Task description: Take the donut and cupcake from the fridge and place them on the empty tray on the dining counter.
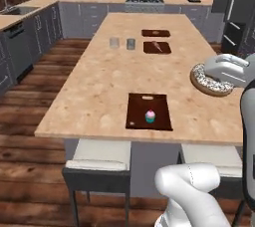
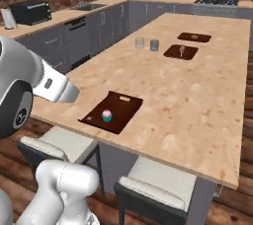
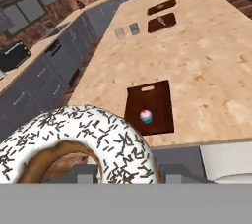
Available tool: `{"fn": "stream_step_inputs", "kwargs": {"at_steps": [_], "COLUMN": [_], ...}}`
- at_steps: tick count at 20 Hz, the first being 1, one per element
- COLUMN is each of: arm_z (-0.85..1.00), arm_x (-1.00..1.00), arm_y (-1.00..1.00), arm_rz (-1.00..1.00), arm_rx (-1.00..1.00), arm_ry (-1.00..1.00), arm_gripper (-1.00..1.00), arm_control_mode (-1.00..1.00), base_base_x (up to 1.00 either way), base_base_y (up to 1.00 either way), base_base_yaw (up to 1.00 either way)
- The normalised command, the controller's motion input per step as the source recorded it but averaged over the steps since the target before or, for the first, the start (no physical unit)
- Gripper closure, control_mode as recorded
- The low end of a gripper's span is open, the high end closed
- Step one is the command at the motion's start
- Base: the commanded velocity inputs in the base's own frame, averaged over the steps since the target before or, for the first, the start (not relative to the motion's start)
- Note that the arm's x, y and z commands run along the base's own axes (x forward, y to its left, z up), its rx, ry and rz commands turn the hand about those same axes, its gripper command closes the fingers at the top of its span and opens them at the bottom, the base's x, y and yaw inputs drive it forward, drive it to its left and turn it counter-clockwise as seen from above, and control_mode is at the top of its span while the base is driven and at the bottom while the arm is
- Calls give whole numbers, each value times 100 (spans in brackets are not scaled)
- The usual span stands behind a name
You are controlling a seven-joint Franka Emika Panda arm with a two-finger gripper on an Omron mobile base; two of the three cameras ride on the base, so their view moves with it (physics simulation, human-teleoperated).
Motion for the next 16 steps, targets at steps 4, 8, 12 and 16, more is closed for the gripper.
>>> {"fn": "stream_step_inputs", "kwargs": {"at_steps": [4,8,12,16], "arm_z": [0,0,0,-16], "arm_x": [0,0,0,25], "arm_y": [0,0,0,25], "arm_rz": [0,0,0,-5], "arm_rx": [0,0,0,-4], "arm_ry": [0,0,0,6], "arm_gripper": [100,100,100,100], "arm_control_mode": [100,100,100,-100], "base_base_x": [100,99,100,75], "base_base_y": [63,50,97,72], "base_base_yaw": [-41,-53,-48,-32]}}
